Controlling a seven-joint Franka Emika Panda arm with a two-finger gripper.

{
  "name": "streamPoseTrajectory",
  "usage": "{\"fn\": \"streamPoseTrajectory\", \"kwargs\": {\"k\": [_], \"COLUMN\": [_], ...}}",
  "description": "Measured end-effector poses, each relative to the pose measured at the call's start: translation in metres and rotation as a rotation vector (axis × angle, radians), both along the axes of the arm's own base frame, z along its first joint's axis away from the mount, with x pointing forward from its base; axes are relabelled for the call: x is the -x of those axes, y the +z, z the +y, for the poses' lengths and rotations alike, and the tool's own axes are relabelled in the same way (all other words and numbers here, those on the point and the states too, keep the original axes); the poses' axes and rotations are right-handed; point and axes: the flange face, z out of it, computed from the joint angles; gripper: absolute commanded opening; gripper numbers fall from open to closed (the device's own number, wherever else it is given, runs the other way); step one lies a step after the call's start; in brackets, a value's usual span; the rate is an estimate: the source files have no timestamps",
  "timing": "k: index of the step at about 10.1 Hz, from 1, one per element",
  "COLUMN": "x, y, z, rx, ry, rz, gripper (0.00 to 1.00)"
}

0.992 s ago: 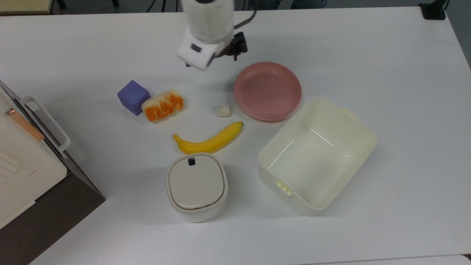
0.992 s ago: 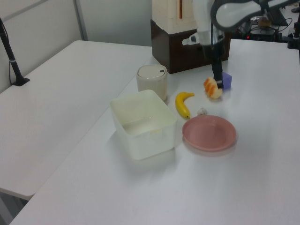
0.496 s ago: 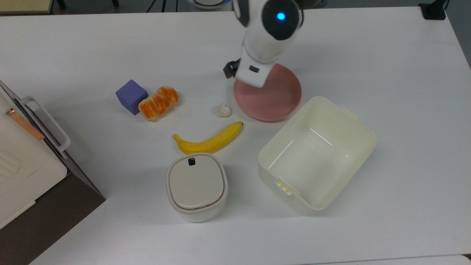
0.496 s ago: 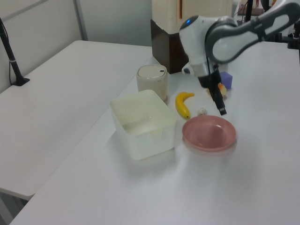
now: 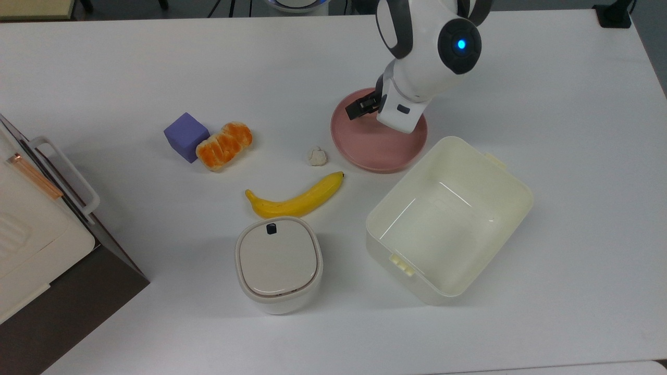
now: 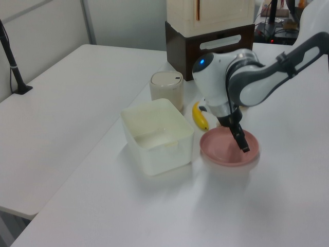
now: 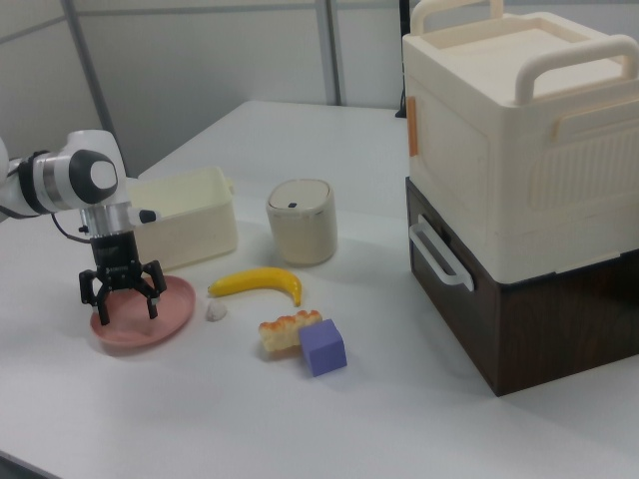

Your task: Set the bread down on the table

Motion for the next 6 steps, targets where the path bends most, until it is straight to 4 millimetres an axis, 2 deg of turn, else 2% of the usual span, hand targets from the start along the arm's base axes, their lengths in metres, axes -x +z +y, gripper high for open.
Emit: {"fn": "streamPoseTrajectory", "kwargs": {"k": [3, 6], "x": [0.004, 0.023], "y": [-0.013, -0.029], "z": [0.010, 0.047], "rx": [0.014, 0.044], "ry": [0.006, 0.019], "rz": [0.012, -0.009], "gripper": [1.00, 1.00]}}
